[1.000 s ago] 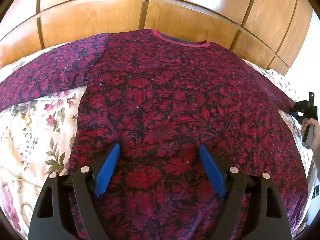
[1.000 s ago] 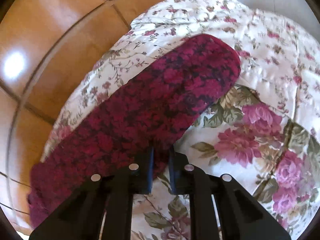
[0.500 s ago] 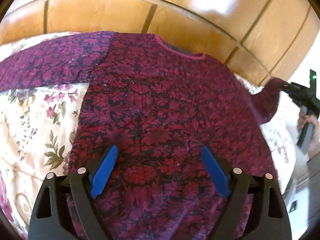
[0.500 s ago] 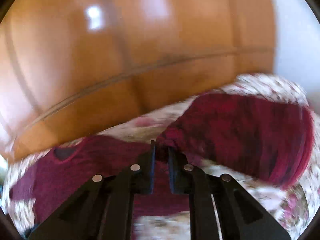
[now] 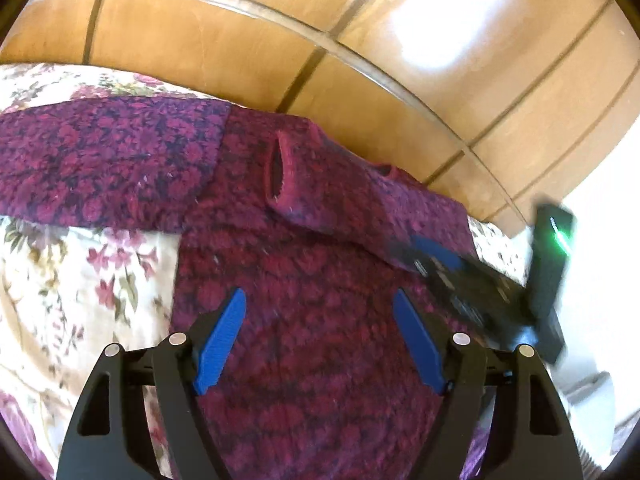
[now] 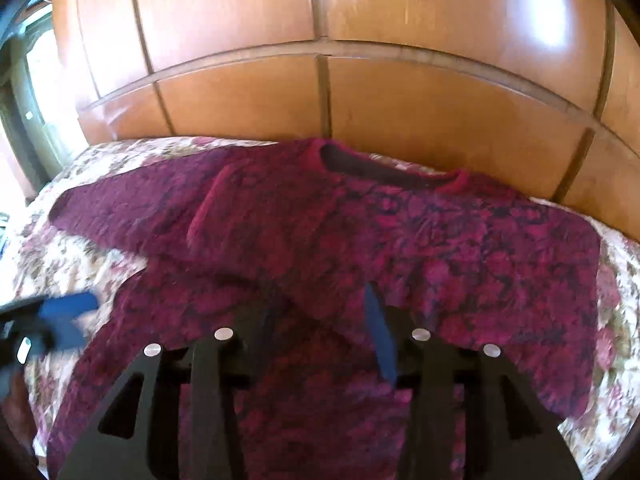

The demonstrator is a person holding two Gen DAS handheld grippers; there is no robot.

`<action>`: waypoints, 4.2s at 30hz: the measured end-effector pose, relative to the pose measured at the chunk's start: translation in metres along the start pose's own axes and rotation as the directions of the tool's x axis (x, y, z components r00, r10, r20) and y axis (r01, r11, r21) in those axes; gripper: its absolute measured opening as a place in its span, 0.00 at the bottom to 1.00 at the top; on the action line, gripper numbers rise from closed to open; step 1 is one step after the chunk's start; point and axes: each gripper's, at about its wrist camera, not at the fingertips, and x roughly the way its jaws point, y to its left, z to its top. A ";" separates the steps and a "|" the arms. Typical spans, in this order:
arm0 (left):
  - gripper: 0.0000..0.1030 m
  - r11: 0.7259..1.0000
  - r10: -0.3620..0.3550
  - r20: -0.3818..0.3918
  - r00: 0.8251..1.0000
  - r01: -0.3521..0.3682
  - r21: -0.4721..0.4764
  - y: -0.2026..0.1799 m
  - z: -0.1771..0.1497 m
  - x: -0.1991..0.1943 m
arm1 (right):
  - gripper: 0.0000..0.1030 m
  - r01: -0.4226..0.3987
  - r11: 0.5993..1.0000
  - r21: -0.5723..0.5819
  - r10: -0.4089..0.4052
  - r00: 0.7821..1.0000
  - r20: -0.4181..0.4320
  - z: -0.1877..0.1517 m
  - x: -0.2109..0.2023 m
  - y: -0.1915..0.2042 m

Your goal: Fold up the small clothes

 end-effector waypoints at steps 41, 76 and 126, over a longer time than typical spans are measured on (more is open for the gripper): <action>0.46 0.948 0.164 0.101 0.981 -0.128 -0.292 0.104 0.036 -0.017 | 0.48 0.309 0.930 0.198 -0.314 0.949 -0.006 -0.033 0.013 -0.096; 0.10 0.951 0.218 0.332 0.918 -0.123 -0.284 0.143 0.092 -0.128 | 0.61 0.392 0.904 0.169 -0.396 0.918 -0.008 -0.037 0.013 -0.073; 0.76 0.966 0.229 0.051 0.972 -0.234 0.108 0.013 -0.055 0.009 | 0.08 0.095 0.932 0.350 -0.166 0.969 0.181 0.041 -0.079 -0.092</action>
